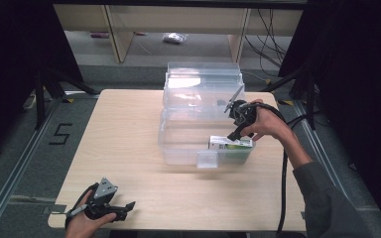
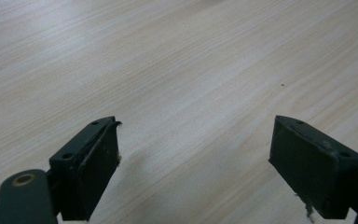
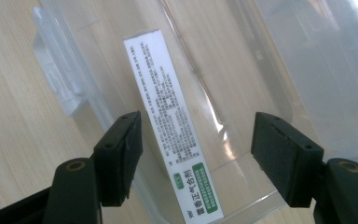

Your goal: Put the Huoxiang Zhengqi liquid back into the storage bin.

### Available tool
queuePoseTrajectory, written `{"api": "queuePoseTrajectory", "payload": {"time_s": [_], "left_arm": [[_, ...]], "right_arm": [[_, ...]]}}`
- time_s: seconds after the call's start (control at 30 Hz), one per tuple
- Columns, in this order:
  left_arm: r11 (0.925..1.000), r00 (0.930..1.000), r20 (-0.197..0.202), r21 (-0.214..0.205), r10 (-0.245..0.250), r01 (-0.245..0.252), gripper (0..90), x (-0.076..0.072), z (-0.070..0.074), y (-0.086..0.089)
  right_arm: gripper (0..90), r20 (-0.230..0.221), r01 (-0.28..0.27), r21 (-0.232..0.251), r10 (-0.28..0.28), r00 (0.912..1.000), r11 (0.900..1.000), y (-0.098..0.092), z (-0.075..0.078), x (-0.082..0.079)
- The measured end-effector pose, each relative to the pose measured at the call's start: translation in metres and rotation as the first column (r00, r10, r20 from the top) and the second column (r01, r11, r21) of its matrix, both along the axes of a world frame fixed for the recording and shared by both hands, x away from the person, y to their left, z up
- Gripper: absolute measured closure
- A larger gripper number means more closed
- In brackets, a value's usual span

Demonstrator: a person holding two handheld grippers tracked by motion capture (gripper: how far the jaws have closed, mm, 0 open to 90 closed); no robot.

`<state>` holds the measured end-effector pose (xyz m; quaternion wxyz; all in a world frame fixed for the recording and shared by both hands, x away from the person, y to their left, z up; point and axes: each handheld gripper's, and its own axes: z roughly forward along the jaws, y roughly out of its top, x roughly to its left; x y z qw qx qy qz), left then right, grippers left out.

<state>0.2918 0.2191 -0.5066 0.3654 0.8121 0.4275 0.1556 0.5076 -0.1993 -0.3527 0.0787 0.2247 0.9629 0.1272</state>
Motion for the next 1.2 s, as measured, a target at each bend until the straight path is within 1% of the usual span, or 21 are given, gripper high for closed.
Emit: {"api": "queuePoseTrajectory", "payload": {"time_s": [0.03,0.07,0.23,0.27,0.3,0.33,0.37,0.47,0.5,0.53,0.63,0.67,0.7,0.73,0.8,0.9,0.93,0.97,1.03,1.07,1.2], "left_arm": [[0.9999,1.0,-0.002,0.009,-0.004,0.004,15.1,0.0,0.0,0.001],[1.0,1.0,-0.001,-0.002,0.002,-0.002,15.1,0.0,0.0,0.0],[1.0,1.0,0.0,-0.001,0.0,0.0,15.1,0.0,0.0,0.0],[1.0,1.0,0.0,0.0,0.0,0.0,15.1,0.0,0.0,0.0],[1.0,1.0,-0.001,0.0,0.0,0.0,15.1,0.0,0.0,0.0],[1.0,1.0,-0.001,0.0,0.0,0.0,15.1,0.0,0.0,0.0],[1.0,1.0,-0.001,0.0,0.0,0.0,15.1,0.0,0.0,0.0],[1.0,1.0,0.0,0.0,0.0,0.0,15.1,0.0,0.0,0.0],[1.0,1.0,-0.001,0.003,-0.001,0.001,15.1,0.0,0.0,0.0],[0.9998,0.9999,-0.004,0.018,-0.01,0.01,15.1,0.0,0.001,0.001],[1.0,1.0,0.0,0.0,0.001,-0.001,15.1,0.0,0.0,0.0],[1.0,1.0,0.0,0.0,0.001,-0.001,15.1,0.0,0.0,0.0],[0.9998,1.0,-0.004,0.017,-0.008,0.008,15.1,0.0,0.001,0.001],[0.9998,1.0,-0.003,0.017,-0.008,0.008,15.1,0.0,0.001,0.001],[1.0,1.0,-0.002,0.009,-0.002,0.002,15.1,0.0,0.0,0.001],[1.0,1.0,0.0,0.0,0.002,-0.002,15.1,0.0,0.0,0.0],[1.0,1.0,0.0,-0.002,-0.001,0.001,15.1,0.0,0.0,0.0],[0.9997,1.0,0.0,0.023,-0.01,0.01,15.1,0.001,0.0,0.001],[0.9994,0.9999,-0.003,0.031,-0.012,0.012,15.1,0.001,0.001,0.001],[0.9995,0.9999,-0.003,0.03,-0.011,0.011,15.1,0.001,0.001,0.001],[0.9994,0.9999,-0.003,0.032,-0.011,0.011,15.1,0.001,0.001,0.002]], "right_arm": [[34.1,0.0,0.013,0.002,-0.013,0.9999,0.9999,0.0,0.001,-0.001],[33.5,0.005,0.025,0.017,-0.025,0.9997,0.9995,0.0,0.001,-0.002],[30.5,0.03,0.039,0.027,-0.039,0.9988,0.9989,-0.001,0.005,-0.005],[30.0,0.036,0.027,0.032,-0.028,0.9989,0.9991,-0.002,0.005,-0.005],[29.9,0.029,0.045,0.032,-0.046,0.9985,0.9985,-0.001,0.006,-0.006],[29.6,0.041,0.051,0.034,-0.052,0.9978,0.9981,-0.001,0.006,-0.007],[29.1,0.048,0.04,0.037,-0.041,0.998,0.9985,-0.001,0.007,-0.007],[29.3,0.054,0.047,0.063,-0.051,0.9972,0.9969,-0.001,0.008,-0.009],[29.3,0.05,0.063,0.074,-0.066,0.9965,0.9953,0.0,0.008,-0.011],[29.3,0.05,0.054,0.079,-0.058,0.9971,0.9954,0.0,0.008,-0.011],[29.2,0.054,0.065,0.085,-0.07,0.9961,0.9942,0.0,0.007,-0.015],[29.0,0.066,0.058,0.089,-0.064,0.9958,0.9943,-0.001,0.007,-0.016],[28.7,0.064,0.073,0.091,-0.079,0.9948,0.9932,-0.001,0.007,-0.019],[28.5,0.073,0.059,0.094,-0.065,0.9952,0.9939,-0.001,0.007,-0.02],[28.4,0.073,0.088,0.114,-0.097,0.9926,0.9896,-0.001,0.008,-0.025],[27.6,0.084,0.08,0.126,-0.091,0.9923,0.9888,-0.002,0.009,-0.032],[27.6,0.078,0.091,0.133,-0.102,0.9917,0.9869,-0.002,0.009,-0.036],[27.7,0.096,0.079,0.13,-0.092,0.9912,0.9884,-0.003,0.008,-0.038],[27.7,0.084,0.087,0.144,-0.1,0.9915,0.9857,-0.003,0.005,-0.042],[27.7,0.091,0.079,0.142,-0.092,0.9916,0.9867,-0.004,0.003,-0.043],[27.6,0.089,0.09,0.173,-0.106,0.9903,0.9808,-0.005,-0.004,-0.05]]}}
